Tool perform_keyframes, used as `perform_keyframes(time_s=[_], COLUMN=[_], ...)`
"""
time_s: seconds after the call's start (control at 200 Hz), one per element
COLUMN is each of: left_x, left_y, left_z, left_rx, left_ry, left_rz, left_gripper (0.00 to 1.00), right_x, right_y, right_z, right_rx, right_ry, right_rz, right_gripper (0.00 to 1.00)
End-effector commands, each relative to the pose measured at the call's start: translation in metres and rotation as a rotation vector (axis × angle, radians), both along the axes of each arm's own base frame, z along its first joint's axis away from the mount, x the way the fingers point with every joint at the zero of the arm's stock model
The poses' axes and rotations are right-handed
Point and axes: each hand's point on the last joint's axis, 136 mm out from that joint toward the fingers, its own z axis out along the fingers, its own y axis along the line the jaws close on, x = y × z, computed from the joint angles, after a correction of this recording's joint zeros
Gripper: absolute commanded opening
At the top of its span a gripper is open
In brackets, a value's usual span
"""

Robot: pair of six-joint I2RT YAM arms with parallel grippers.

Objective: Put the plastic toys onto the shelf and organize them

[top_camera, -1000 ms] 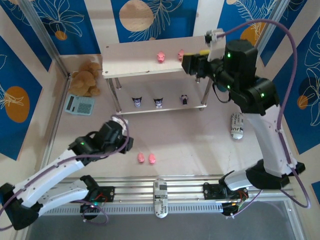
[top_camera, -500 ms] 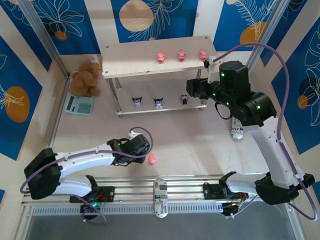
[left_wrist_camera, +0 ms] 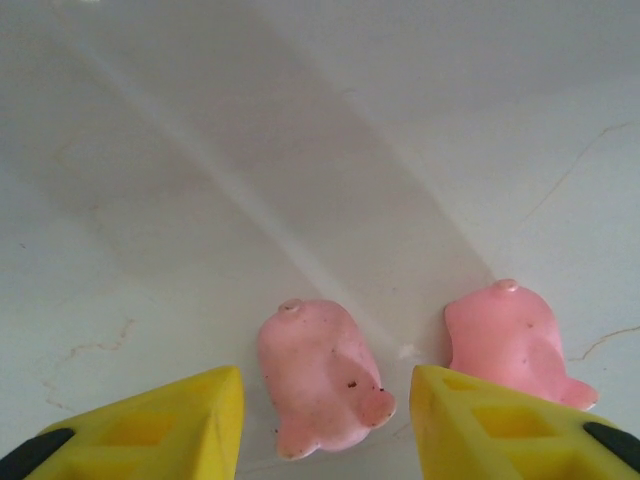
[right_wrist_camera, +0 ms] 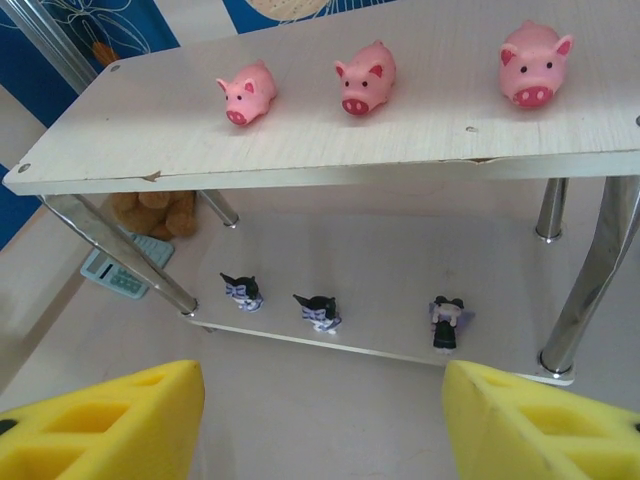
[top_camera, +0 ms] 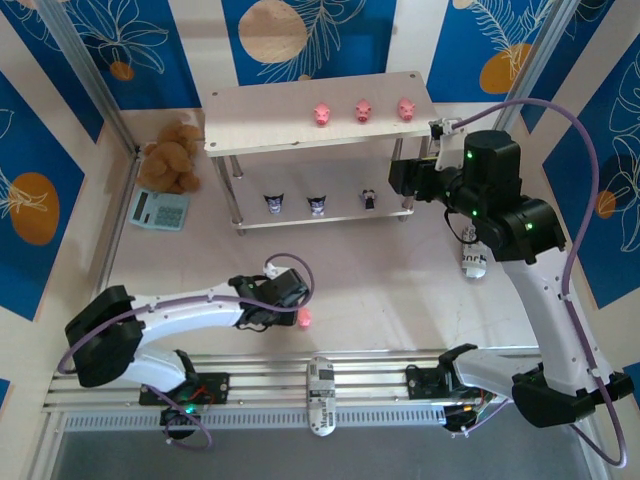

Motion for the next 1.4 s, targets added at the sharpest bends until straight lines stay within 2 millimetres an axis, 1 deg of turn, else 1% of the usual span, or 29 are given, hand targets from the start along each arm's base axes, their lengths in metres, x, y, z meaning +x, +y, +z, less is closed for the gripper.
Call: perform_keyframes(time_s=[0.0, 0.165, 0.325, 0.515, 0.67, 0.82, 0.97, 1.075, 1.096, 1.126, 1.146, 1.181, 1.251, 1.336, 1.396], left_x=[-0.003, -0.004, -0.009, -0.013, -0.011, -0.016, -0.019, -0.019, -0.019, -0.017, -0.016, -0.015, -0.008, 0.005, 0.020], left_y=[-0.006, -0.007, -0.001, 0.003, 0.001, 0.005, 0.007, 0.005, 0.005, 0.005, 0.006, 0.007, 0.012, 0.010, 0.005], left_z=[0.002, -0.002, -0.011, -0.014, -0.015, -0.026, -0.033, -0.033, -0.032, -0.028, -0.026, -0.019, 0.003, 0.050, 0.096], left_rx=[0.000, 0.017, 0.041, 0.044, 0.045, 0.045, 0.039, 0.026, 0.025, 0.022, 0.021, 0.026, 0.045, 0.036, -0.001], left_ry=[0.022, 0.041, 0.068, 0.080, 0.077, 0.105, 0.119, 0.110, 0.106, 0.094, 0.085, 0.069, 0.028, -0.042, -0.112], left_rz=[0.006, 0.003, 0.009, 0.014, 0.004, 0.012, 0.013, -0.015, -0.020, -0.026, -0.030, -0.037, -0.052, -0.091, -0.120], left_gripper=[0.48, 0.49, 0.49, 0.49, 0.46, 0.36, 0.27, 0.15, 0.09, 0.07, 0.03, 0.02, 0.01, 0.02, 0.03], right_x=[-0.004, -0.002, 0.001, 0.004, 0.005, 0.005, 0.004, 0.004, 0.005, 0.005, 0.005, 0.004, 0.004, 0.005, 0.006], right_y=[0.002, -0.004, -0.008, -0.009, -0.010, -0.013, -0.015, -0.016, -0.016, -0.017, -0.017, -0.018, -0.019, -0.019, -0.018], right_z=[0.012, 0.011, 0.008, 0.004, 0.004, 0.001, 0.000, 0.001, 0.000, 0.000, 0.000, 0.001, 0.002, 0.004, 0.004], right_rx=[0.056, 0.064, 0.080, 0.090, 0.096, 0.093, 0.094, 0.093, 0.093, 0.093, 0.092, 0.091, 0.090, 0.087, 0.088], right_ry=[-0.033, -0.032, -0.026, -0.015, -0.016, -0.008, -0.005, -0.007, -0.006, -0.005, -0.002, -0.006, -0.009, -0.013, -0.006], right_rz=[0.030, 0.019, 0.014, 0.014, 0.008, 0.001, -0.006, -0.012, -0.013, -0.014, -0.016, -0.017, -0.022, -0.021, -0.020], right_gripper=[0.65, 0.65, 0.65, 0.65, 0.65, 0.65, 0.65, 0.65, 0.65, 0.65, 0.65, 0.65, 0.65, 0.65, 0.65])
